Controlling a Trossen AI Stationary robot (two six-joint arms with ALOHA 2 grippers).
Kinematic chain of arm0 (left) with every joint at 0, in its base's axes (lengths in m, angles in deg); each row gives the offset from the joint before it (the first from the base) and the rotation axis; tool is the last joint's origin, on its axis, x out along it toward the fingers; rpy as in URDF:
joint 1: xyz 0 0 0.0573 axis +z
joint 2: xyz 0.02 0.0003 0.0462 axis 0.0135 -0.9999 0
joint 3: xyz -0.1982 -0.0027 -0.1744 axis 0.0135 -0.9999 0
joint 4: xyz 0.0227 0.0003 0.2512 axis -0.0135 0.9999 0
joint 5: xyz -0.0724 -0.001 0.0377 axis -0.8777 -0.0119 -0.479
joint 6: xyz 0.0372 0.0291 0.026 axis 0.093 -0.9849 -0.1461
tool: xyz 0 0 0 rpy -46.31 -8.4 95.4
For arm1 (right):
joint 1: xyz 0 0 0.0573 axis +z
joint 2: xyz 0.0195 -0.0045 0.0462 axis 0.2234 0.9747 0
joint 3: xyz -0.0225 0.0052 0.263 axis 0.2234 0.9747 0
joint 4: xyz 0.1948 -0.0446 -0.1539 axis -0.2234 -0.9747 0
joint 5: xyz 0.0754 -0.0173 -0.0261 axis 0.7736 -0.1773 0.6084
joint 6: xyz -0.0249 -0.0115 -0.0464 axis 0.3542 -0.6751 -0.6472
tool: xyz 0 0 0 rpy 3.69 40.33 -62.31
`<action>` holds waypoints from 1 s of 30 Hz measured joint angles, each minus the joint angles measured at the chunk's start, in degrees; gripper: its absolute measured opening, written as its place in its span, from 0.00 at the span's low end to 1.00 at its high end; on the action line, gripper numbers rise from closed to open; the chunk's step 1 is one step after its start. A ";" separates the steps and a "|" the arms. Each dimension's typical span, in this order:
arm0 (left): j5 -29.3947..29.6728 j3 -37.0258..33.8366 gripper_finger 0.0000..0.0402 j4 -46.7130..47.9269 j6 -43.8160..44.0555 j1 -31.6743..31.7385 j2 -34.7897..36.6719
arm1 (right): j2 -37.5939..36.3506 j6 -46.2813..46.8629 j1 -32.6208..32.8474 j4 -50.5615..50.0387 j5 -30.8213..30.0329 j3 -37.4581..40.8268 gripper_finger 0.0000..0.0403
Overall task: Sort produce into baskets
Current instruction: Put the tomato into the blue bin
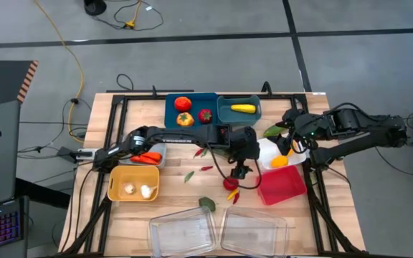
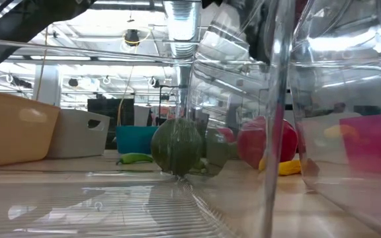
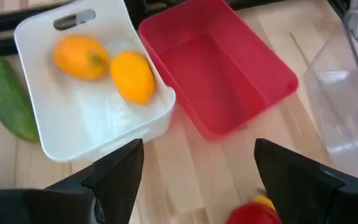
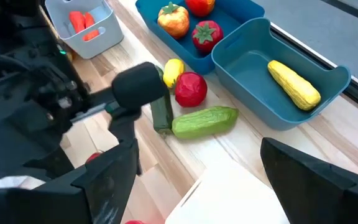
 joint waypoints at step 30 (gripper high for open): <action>0.63 -0.12 0.90 10.08 0.92 -3.11 -0.04 | 0.00 0.04 0.00 0.01 0.01 0.00 0.91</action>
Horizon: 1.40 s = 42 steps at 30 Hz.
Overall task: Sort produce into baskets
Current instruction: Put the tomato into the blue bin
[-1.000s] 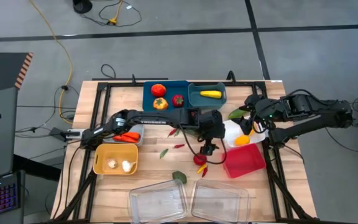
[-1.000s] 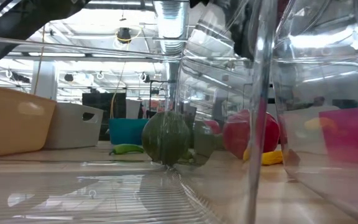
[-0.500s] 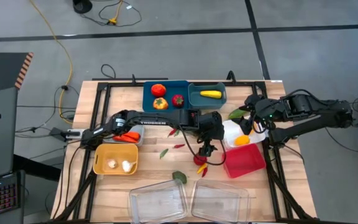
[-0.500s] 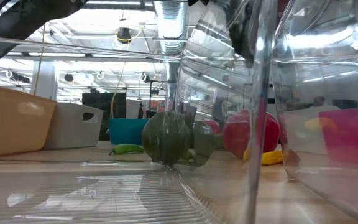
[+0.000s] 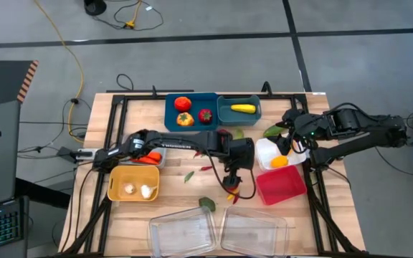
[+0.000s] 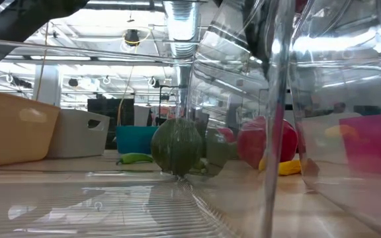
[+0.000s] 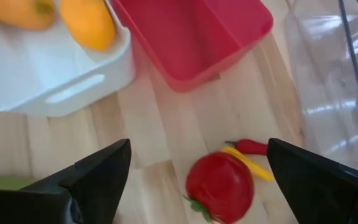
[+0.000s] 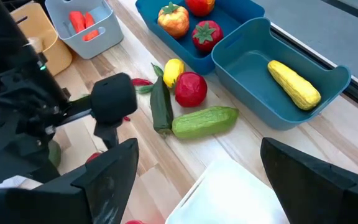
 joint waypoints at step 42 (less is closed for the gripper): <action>8.53 -19.04 0.75 -10.22 -2.75 -4.27 -0.39 | 0.01 0.04 0.00 0.03 0.01 0.00 0.91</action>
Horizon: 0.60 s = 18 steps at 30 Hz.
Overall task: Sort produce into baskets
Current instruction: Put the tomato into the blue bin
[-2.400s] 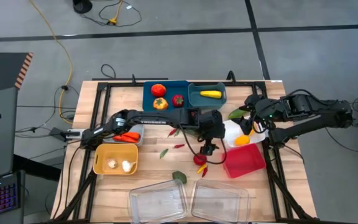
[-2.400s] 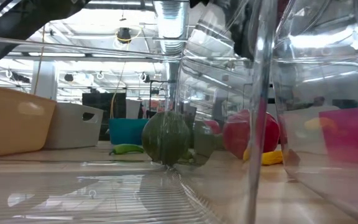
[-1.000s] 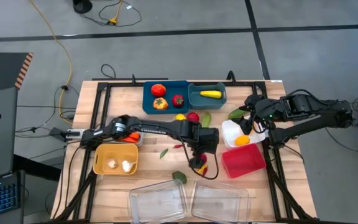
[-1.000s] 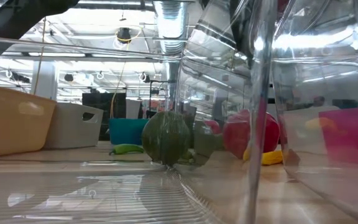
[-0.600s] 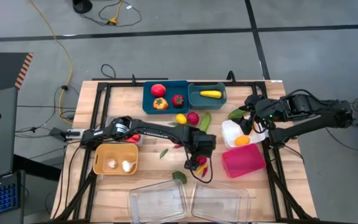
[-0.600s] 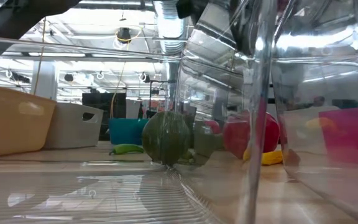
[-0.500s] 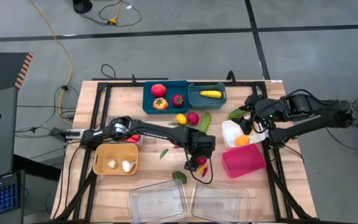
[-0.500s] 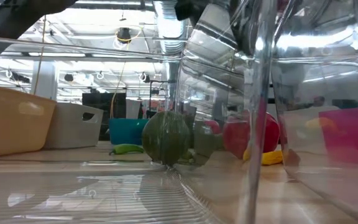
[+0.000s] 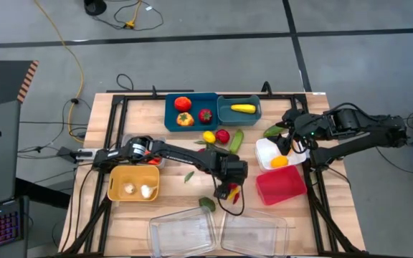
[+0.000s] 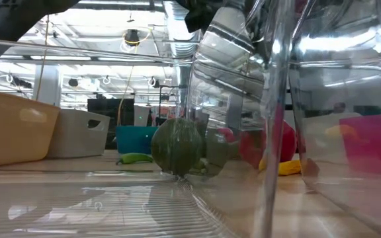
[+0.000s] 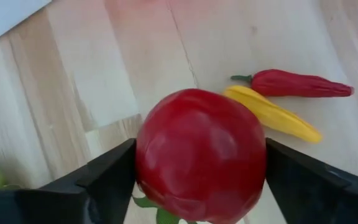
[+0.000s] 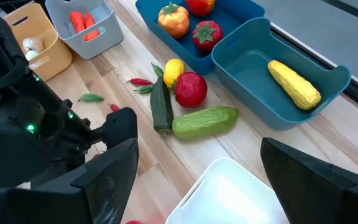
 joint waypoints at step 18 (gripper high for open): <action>-1.20 0.02 0.66 6.60 -6.39 5.41 10.70 | 0.01 0.00 0.00 -0.01 0.00 0.00 0.91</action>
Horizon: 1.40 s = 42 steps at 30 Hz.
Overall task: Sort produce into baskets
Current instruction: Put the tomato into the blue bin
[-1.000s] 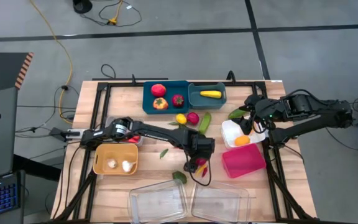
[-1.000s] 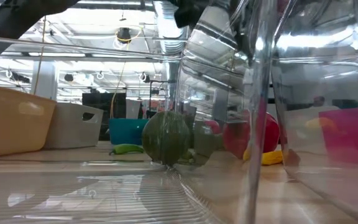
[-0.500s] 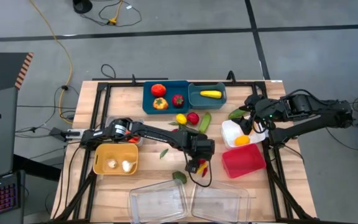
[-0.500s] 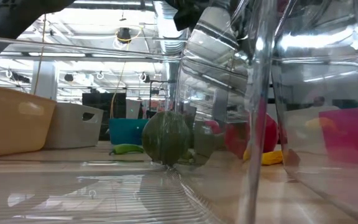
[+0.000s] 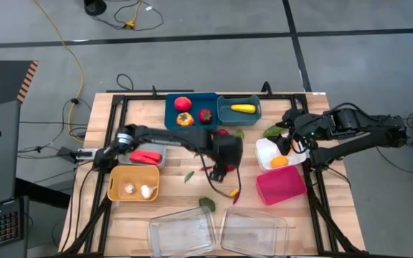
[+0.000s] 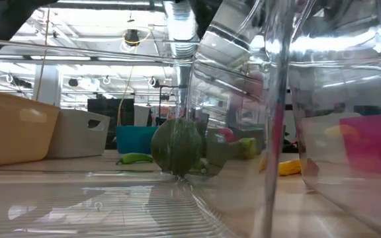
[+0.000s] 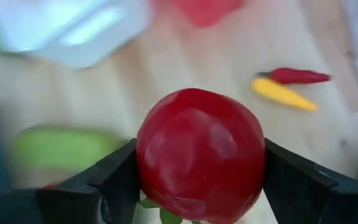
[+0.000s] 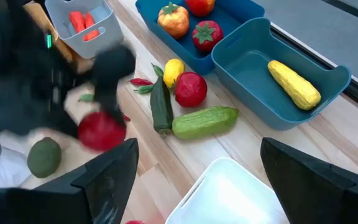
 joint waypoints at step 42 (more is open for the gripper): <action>3.35 0.02 0.71 12.66 -2.01 33.27 8.09 | 0.00 -0.04 0.00 -0.01 -0.14 0.00 0.91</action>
